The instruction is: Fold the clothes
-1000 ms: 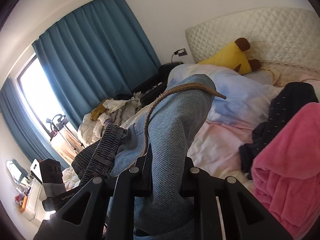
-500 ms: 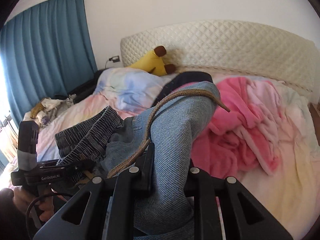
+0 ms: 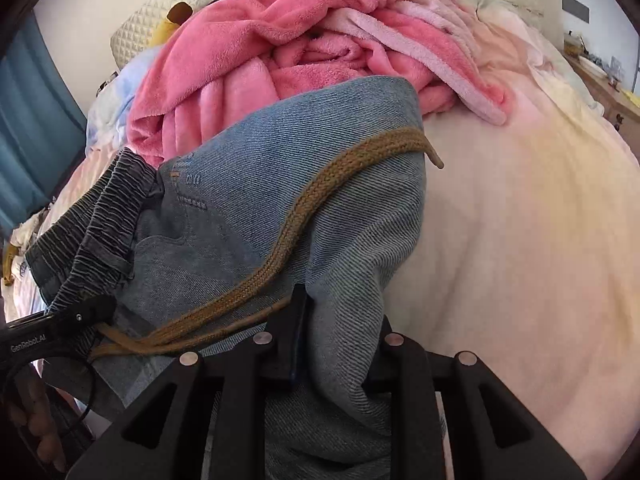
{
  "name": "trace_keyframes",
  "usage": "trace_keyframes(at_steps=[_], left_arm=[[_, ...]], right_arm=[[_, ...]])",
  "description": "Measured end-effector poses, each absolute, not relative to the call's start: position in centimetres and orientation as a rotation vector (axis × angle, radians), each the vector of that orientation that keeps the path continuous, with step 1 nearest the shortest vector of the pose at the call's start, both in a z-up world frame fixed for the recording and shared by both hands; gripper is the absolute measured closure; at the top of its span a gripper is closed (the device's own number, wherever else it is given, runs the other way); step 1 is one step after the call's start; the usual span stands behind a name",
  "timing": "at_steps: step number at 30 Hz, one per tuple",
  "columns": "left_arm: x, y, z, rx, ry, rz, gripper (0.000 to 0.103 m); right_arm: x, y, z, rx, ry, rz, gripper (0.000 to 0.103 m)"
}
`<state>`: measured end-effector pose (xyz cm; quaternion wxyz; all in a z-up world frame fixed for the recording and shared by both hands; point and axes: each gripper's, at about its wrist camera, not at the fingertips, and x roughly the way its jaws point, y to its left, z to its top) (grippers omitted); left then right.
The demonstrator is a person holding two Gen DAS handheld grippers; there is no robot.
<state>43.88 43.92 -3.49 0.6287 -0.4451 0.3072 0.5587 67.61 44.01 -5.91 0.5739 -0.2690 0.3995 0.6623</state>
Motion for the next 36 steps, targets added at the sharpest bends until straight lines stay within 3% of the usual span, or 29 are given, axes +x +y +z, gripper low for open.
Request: trace_keyframes(at_steps=[6,9,13,17,20,27,36], left_arm=[[41.1,45.7,-4.2,-1.062,0.703,1.274,0.048],[39.1,46.2,-4.7,-1.129,0.72,1.228,0.047],[39.8,44.0,-1.8,-0.988,0.759,1.267,0.045],[38.8,41.4,1.0,-0.924,0.712,1.319,0.045],[37.0,39.5,4.3,-0.832,0.588,1.407,0.044],[30.9,33.1,11.5,-0.64,0.414,1.672,0.026],[22.6,24.5,14.3,-0.617,0.366,1.971,0.022]], right_arm=[[68.1,43.2,-4.2,-0.625,0.912,1.565,0.078],[68.6,42.5,-3.2,-0.617,0.918,1.596,0.069],[67.9,41.7,-1.3,-0.616,0.855,1.62,0.041],[67.7,40.6,2.1,-0.522,0.74,1.645,0.03],[66.9,40.5,4.2,-0.461,0.674,1.682,0.028],[59.8,42.7,6.9,-0.467,0.669,1.852,0.028],[46.2,43.0,9.9,-0.509,0.625,2.166,0.028]])
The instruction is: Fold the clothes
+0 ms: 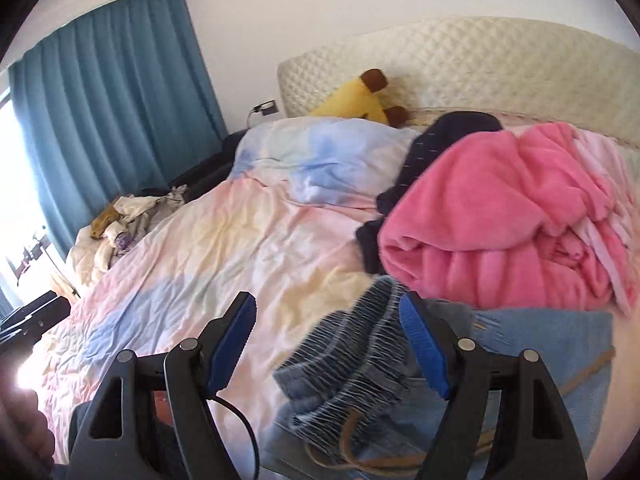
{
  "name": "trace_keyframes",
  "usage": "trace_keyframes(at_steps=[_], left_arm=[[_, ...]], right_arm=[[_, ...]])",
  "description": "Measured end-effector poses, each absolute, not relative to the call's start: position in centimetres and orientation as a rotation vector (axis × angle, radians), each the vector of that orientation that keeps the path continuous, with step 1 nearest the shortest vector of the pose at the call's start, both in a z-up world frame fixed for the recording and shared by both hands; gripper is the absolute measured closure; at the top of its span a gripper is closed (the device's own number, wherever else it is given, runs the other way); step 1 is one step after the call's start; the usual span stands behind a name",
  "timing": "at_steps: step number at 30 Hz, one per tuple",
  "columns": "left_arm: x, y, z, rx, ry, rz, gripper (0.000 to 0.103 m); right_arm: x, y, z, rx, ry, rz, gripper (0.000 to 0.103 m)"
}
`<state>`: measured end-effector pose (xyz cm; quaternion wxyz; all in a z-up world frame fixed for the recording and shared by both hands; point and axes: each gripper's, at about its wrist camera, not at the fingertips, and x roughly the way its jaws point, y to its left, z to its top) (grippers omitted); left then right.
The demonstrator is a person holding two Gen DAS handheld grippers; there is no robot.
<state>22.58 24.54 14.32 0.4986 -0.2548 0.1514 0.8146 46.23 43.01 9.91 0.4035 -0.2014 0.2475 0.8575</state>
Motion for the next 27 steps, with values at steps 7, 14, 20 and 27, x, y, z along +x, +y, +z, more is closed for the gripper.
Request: trace_keyframes(at_steps=[7,14,20,27], left_arm=[[16.9,18.9,14.2,-0.607,0.32,2.183,0.022],[11.7,12.6,14.3,-0.634,0.276,2.379,0.022],[7.8,7.1,13.9,-0.68,0.219,2.538,0.022],[4.1,2.4,12.4,-0.729,0.213,2.674,0.022]], right_arm=[[35.0,39.2,12.2,-0.581,0.554,2.433,0.027],[24.5,33.0,13.8,-0.656,0.481,2.68,0.027],[16.9,27.5,13.4,-0.719,0.441,2.838,0.028],[9.6,22.1,13.5,-0.734,0.419,2.967,0.028]])
